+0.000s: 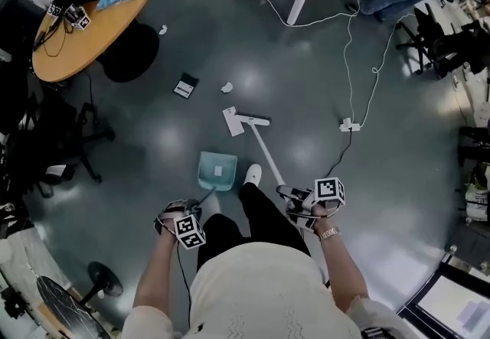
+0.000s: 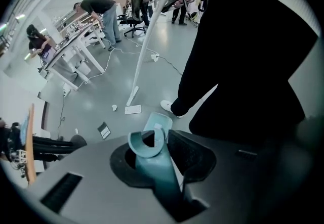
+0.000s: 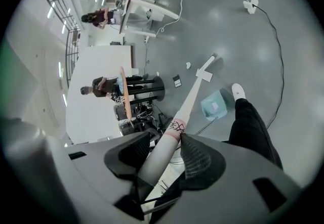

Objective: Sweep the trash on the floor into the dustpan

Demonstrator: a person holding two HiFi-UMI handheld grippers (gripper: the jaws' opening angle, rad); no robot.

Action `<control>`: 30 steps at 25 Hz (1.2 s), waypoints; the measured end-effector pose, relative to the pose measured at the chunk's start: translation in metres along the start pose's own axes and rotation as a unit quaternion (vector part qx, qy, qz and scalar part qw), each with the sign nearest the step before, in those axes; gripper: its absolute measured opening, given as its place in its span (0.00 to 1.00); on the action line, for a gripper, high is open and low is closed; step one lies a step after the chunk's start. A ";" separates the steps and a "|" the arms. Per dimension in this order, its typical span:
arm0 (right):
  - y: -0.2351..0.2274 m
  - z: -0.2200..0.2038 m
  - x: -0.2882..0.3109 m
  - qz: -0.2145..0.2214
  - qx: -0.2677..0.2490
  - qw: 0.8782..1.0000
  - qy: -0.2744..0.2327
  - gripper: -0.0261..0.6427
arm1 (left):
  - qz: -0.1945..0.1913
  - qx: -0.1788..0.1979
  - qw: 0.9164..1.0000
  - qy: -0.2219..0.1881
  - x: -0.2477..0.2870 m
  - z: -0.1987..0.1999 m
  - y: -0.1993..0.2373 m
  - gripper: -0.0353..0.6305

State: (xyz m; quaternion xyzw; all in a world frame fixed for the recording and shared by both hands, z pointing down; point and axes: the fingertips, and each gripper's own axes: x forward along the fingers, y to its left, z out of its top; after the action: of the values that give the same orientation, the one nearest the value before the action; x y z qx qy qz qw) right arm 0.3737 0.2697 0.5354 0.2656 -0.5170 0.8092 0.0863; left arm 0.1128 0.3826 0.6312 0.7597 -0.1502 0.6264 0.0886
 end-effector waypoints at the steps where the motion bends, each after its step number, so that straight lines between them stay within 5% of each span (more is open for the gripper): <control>1: 0.005 0.017 0.003 -0.005 -0.014 1.000 0.007 0.31 | 0.003 0.002 1.000 0.005 0.002 0.007 0.014 0.19; 7: 0.035 0.092 0.029 -0.003 -0.028 1.000 0.000 0.31 | -0.013 0.050 0.999 0.016 0.016 0.026 0.061 0.19; 13: 0.052 0.119 0.072 0.008 -0.017 1.000 0.001 0.31 | -0.077 0.094 0.992 0.036 0.039 0.018 0.087 0.19; 30: 0.028 0.044 0.120 0.017 0.056 0.998 -0.006 0.31 | -0.089 0.116 0.989 0.030 0.076 0.023 0.178 0.19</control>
State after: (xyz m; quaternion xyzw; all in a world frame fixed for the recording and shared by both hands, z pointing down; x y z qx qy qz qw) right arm 0.2757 0.2018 0.5897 0.2664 -0.4753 0.8368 0.0546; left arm 0.0870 0.1993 0.6913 0.7563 -0.0055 0.6514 0.0602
